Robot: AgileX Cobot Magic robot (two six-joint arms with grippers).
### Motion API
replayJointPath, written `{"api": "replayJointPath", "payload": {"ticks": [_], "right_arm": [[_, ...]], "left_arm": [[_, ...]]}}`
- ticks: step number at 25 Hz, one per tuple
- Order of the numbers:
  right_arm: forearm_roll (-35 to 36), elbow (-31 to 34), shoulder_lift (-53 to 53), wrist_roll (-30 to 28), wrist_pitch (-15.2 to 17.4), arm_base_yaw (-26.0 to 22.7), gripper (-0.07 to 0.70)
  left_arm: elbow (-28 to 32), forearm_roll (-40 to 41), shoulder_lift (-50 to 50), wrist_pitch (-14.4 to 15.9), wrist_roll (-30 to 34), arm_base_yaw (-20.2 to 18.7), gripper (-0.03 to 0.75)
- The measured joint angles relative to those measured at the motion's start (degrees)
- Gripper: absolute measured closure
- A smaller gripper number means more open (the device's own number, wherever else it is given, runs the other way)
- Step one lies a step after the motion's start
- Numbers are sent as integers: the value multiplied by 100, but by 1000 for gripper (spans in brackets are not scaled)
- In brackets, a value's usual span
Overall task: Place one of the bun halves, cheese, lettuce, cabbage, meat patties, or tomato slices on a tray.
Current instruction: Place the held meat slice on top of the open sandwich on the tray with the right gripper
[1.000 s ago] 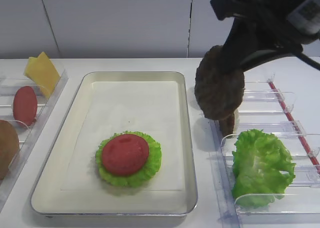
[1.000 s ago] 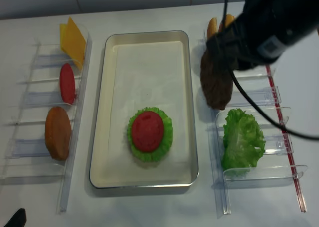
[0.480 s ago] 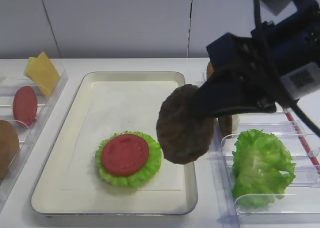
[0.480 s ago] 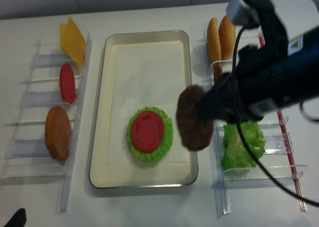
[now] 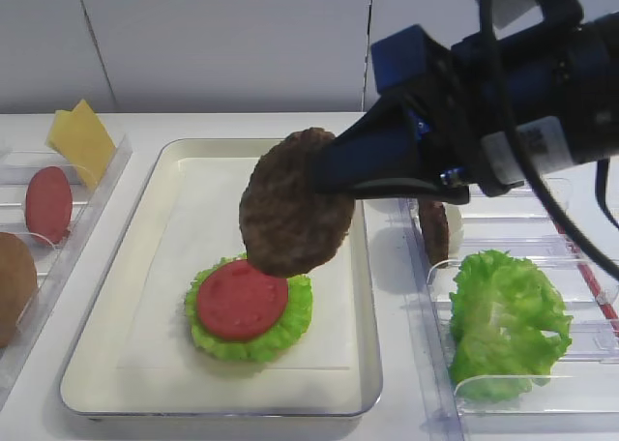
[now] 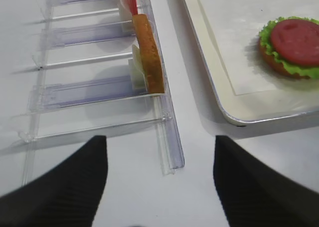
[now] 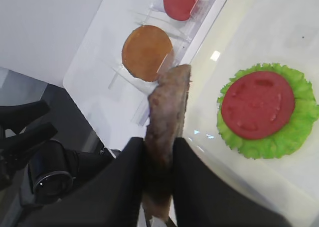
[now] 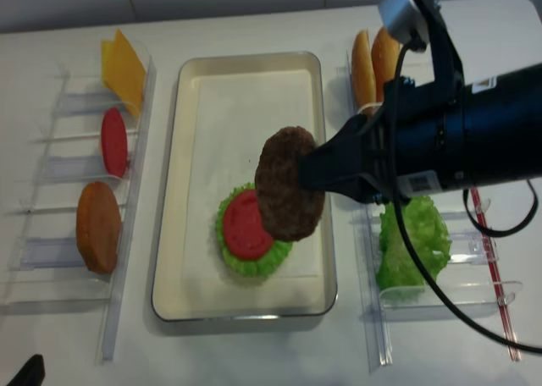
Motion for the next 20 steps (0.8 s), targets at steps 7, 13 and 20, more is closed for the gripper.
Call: {"api": "replayJointPath", "payload": {"ticks": [7,13,20], "right_arm": [[847,0,790,-653,16,0,462],[1590,0,1519,-1356,437,0,462],[2679,0,2242,-2440,1130,-100,462]], "left_arm": [[0,0,0,0,0,0,253],[0,0,0,0,0,0,253],[0,0,0,0,0,0,253]]}}
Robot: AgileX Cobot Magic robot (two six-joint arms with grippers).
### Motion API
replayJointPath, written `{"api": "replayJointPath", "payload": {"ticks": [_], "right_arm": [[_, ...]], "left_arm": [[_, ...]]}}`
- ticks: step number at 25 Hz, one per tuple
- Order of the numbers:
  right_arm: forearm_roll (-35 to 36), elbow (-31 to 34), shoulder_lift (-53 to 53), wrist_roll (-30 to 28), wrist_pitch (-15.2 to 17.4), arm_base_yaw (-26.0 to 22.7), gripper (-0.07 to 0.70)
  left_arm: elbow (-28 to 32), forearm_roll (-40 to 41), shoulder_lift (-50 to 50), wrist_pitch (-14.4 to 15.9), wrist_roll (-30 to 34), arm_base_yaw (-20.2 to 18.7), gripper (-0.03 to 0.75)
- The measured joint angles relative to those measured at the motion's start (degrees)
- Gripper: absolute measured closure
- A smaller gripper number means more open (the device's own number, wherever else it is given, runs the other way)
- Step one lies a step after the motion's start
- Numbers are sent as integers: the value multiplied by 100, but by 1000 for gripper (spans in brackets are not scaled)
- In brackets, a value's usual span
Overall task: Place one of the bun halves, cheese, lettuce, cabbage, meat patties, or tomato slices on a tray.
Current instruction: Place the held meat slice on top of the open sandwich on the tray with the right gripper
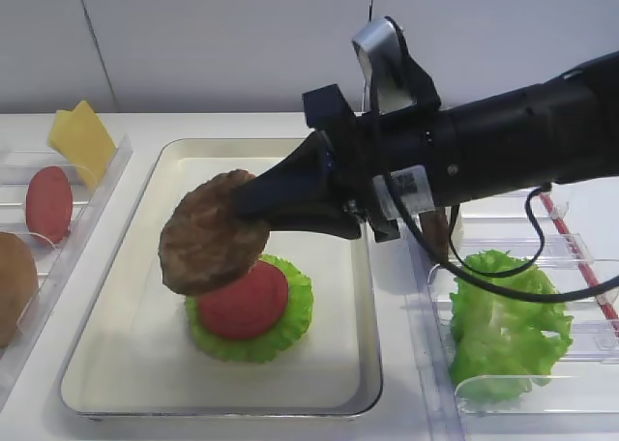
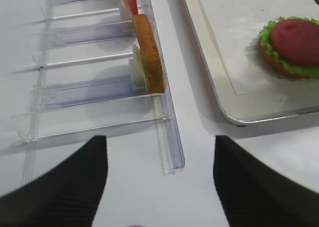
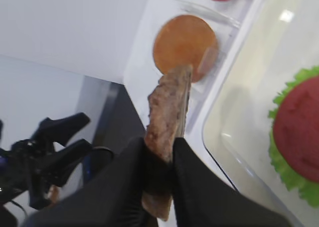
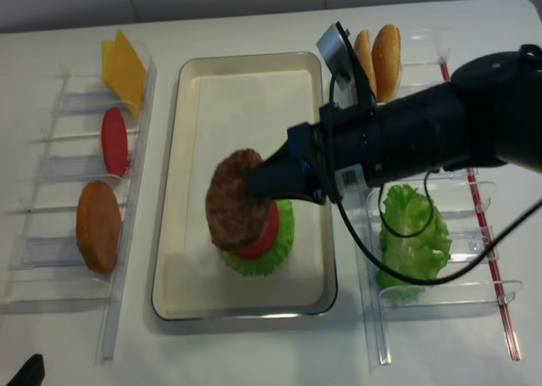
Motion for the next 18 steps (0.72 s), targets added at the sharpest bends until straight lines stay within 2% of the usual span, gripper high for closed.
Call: {"api": "replayJointPath", "payload": {"ticks": [3,5,8,18], "right_arm": [[260,0,225,-294,472,-311,462],[296,0,358,-334,600,-542,462],[209,0,532,-347,601,-694,462],[208,0,1005,-407,634,-694,462]], "left_arm": [[0,0,0,0,0,0,253],[0,0,0,0,0,0,253],[0,0,0,0,0,0,253],[0,0,0,0,0,0,253]]}}
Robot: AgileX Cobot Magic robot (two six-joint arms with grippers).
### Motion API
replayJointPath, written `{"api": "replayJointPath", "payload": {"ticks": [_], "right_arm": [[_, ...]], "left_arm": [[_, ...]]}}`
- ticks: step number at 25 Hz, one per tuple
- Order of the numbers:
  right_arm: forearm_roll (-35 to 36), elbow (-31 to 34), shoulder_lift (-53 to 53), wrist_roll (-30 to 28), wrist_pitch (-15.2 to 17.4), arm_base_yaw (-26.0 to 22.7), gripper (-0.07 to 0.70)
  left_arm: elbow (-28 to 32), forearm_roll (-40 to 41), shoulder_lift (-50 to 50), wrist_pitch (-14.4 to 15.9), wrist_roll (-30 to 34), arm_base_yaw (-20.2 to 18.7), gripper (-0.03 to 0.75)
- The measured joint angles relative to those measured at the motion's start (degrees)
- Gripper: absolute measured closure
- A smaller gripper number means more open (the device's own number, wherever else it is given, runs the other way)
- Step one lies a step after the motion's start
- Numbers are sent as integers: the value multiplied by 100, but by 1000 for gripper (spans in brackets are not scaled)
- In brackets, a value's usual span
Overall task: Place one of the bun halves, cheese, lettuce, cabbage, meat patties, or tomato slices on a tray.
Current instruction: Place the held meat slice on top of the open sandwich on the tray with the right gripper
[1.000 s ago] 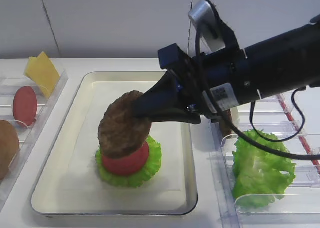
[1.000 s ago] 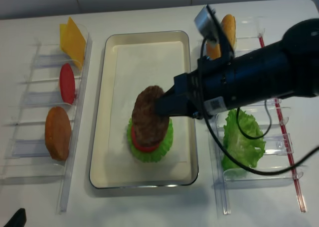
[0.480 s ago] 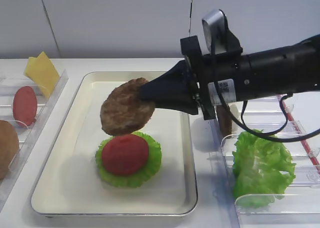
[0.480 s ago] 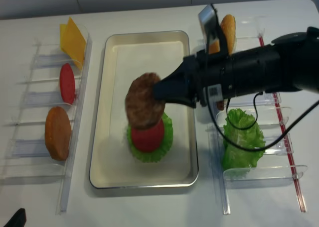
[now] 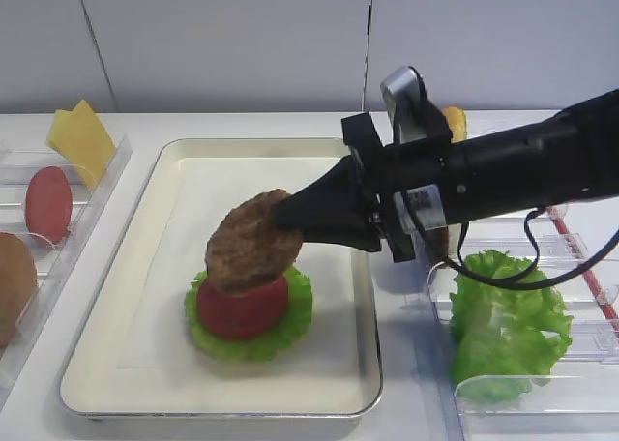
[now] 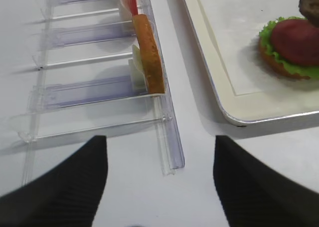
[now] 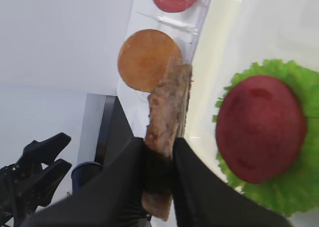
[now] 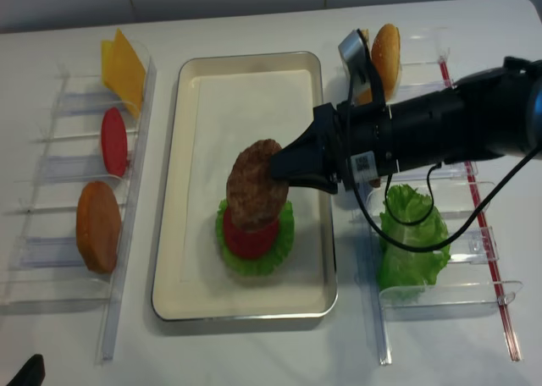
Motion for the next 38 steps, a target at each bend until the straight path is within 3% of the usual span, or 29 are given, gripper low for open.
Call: {"api": "replayJointPath", "payload": {"ticks": [9,38], "right_arm": [[295,-10,267,-223,-12,114,462],[344,-87,777,-572,-22,296,462]], "left_arm": [[0,0,0,0,0,0,253],[0,0,0,0,0,0,253]]}}
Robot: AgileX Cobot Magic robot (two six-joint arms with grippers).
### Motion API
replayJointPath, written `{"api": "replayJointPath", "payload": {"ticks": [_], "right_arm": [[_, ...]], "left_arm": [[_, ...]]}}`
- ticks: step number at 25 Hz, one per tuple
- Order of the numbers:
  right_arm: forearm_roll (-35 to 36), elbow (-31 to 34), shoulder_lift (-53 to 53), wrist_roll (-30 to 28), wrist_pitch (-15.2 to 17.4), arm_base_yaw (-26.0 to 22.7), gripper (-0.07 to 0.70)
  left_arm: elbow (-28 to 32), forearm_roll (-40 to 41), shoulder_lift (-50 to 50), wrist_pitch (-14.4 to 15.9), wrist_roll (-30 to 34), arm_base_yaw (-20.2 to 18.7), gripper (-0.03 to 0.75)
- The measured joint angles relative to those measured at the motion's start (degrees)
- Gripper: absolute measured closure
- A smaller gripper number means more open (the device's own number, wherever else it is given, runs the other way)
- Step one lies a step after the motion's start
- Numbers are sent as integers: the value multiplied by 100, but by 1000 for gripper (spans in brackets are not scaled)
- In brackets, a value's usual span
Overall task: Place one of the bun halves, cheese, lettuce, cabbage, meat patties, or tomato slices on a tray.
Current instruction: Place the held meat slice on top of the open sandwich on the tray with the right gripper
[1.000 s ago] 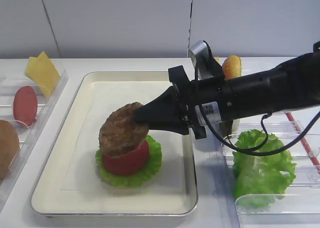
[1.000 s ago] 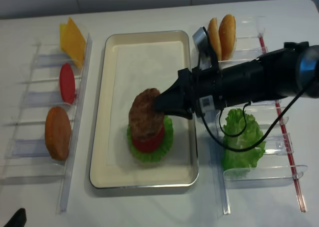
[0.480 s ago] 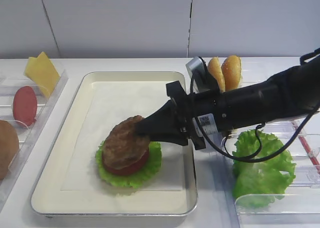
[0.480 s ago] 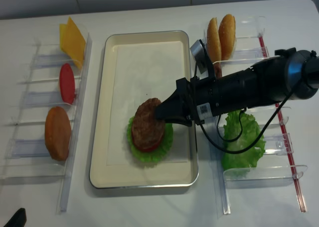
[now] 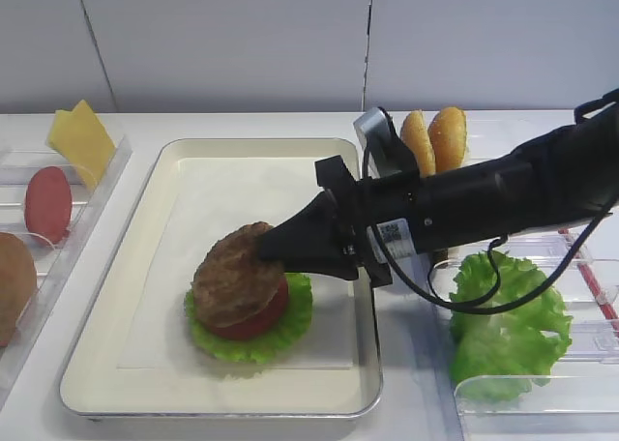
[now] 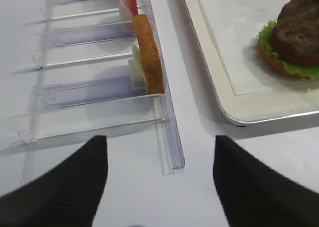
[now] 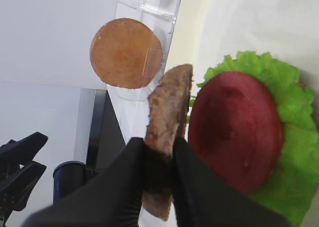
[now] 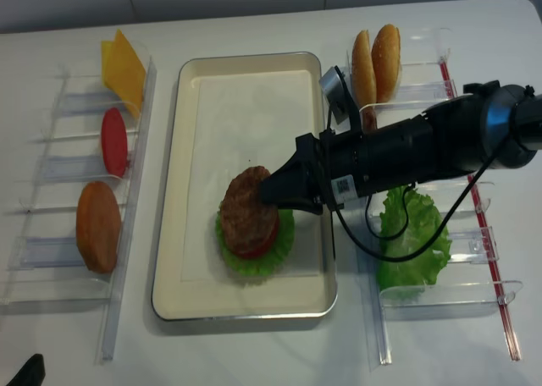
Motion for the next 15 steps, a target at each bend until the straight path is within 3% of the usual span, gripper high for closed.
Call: {"api": "replayJointPath", "payload": {"ticks": [15], "right_arm": [[168,-69,282,-14,216,0,436]], "left_arm": [[0,0,0,0,0,0,253]]}}
